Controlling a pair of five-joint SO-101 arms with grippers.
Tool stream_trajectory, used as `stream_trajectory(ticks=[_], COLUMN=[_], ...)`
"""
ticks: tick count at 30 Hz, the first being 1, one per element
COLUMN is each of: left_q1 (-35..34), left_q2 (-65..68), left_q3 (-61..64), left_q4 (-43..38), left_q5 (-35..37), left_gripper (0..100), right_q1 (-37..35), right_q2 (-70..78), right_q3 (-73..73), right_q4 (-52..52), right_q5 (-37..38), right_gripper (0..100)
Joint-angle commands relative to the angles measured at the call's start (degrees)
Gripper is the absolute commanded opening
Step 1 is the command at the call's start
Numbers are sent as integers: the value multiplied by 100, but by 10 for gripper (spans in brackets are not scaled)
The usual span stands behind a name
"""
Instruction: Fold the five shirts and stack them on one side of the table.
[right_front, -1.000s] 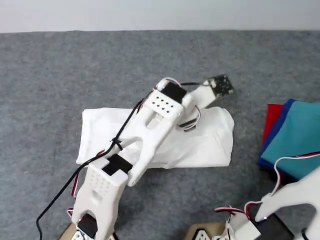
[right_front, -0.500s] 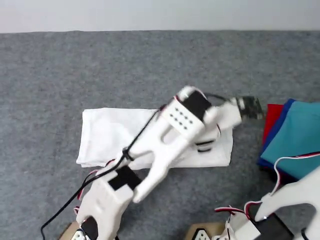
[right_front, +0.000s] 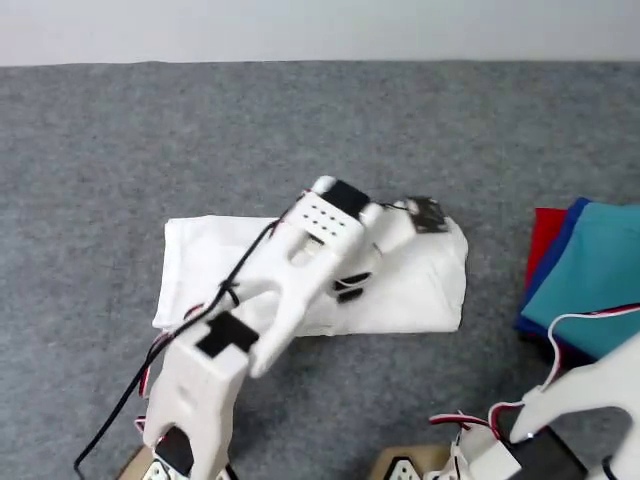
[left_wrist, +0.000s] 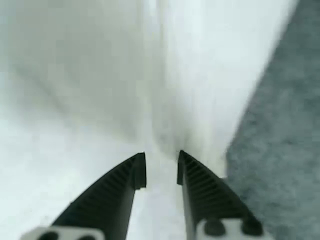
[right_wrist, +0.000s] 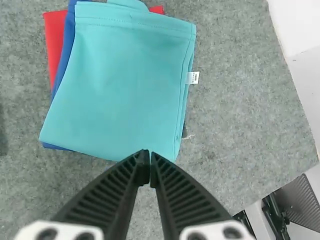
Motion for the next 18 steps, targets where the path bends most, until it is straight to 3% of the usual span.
stream_trajectory(ticks=[1,6,13,18], left_q1=[-193,-229,-132,-79], left_q2=[334,466,273,-176], left_q3=[-22,-637,-2378,-2545], left_q4=[-378,-62,1196,1196], left_q5=[-97,-88,-70,-53], left_gripper=[107,105,104,104], right_q1=[31,31,31,22], right_q2=[-224,-224,-224,-233], right_q3=[-35,-35,-35,-35], right_q4=[215,215,215,215], right_q5=[-9,-9,-9,-9], right_gripper=[14,14,14,14])
